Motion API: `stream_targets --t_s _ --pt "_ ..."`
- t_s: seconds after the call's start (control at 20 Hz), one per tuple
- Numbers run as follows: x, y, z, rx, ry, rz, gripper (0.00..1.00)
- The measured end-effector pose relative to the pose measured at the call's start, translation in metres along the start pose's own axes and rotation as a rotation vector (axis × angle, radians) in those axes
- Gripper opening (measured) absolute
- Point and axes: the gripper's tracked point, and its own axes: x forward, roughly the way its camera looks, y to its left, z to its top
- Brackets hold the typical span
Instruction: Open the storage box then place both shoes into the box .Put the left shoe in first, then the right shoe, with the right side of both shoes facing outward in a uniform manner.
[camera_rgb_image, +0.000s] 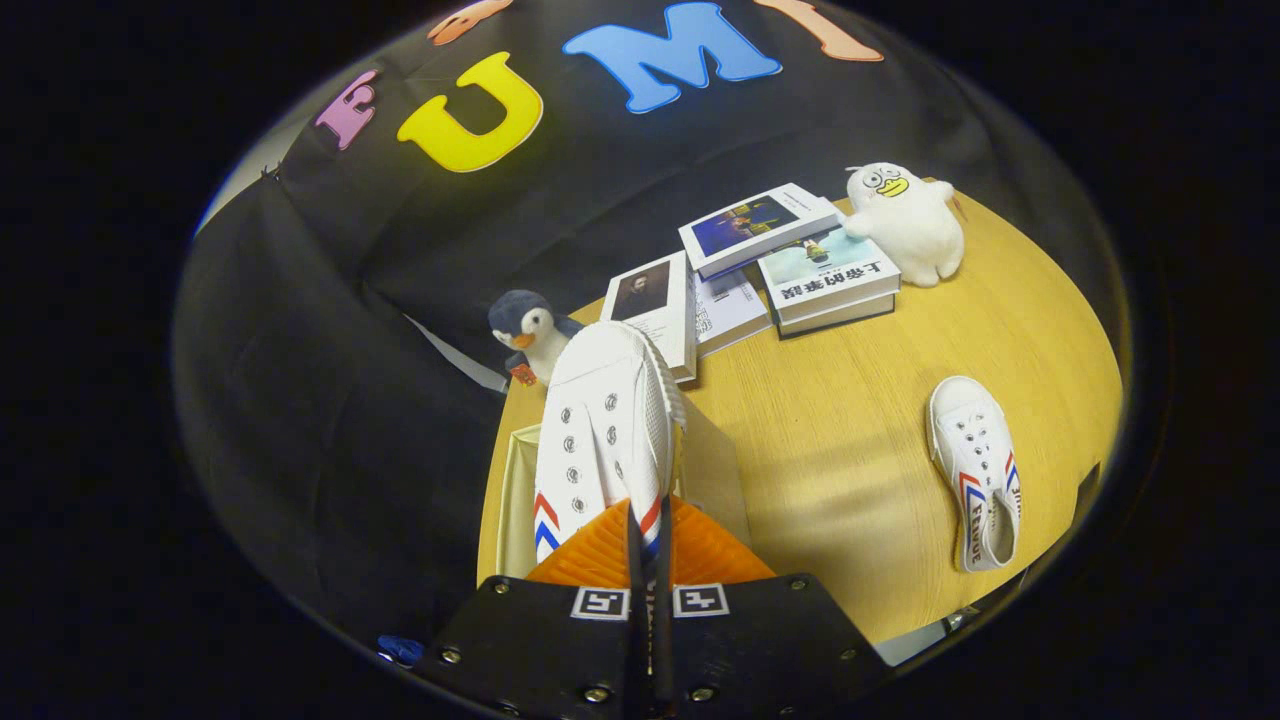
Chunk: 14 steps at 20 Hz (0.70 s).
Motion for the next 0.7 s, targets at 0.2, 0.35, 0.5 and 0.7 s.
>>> stream_targets --t_s 0.2,0.35,0.5,0.7 --pt "0.017 0.016 -0.018 -0.033 0.03 -0.012 0.02" --pt "0.032 0.029 -0.033 -0.058 0.058 -0.018 0.02" --pt "0.046 0.037 -0.05 -0.074 0.093 -0.028 0.02" --pt "0.065 0.038 -0.066 -0.091 0.137 -0.065 0.02"
